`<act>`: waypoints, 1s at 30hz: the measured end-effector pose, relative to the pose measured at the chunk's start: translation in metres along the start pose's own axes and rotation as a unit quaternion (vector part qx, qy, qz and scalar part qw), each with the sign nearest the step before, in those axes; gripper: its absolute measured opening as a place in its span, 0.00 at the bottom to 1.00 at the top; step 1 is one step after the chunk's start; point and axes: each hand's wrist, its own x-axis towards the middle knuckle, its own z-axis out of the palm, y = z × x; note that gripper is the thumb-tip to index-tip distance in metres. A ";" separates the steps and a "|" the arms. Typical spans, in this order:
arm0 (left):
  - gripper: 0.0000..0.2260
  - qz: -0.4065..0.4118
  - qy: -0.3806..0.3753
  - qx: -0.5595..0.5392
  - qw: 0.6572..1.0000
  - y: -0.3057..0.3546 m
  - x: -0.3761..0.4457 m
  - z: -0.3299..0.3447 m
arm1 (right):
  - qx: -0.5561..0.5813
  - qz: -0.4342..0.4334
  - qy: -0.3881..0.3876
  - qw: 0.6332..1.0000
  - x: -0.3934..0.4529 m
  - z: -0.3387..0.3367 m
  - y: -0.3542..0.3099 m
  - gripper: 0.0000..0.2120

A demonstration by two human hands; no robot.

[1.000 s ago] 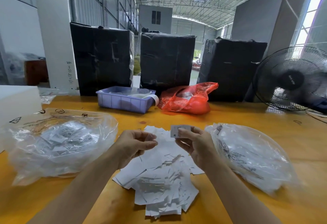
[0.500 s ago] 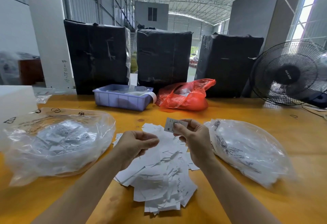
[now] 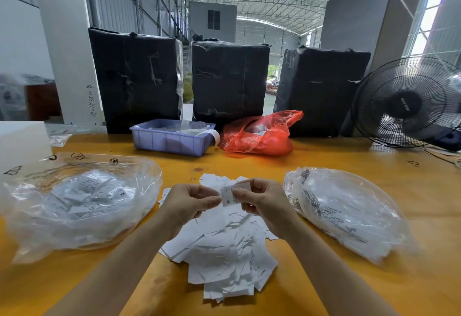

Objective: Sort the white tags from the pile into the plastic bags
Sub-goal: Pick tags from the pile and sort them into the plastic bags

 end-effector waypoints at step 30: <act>0.09 -0.113 0.044 -0.106 0.987 -0.006 -0.004 0.021 | -0.007 0.029 0.047 0.998 -0.001 0.006 0.001 0.04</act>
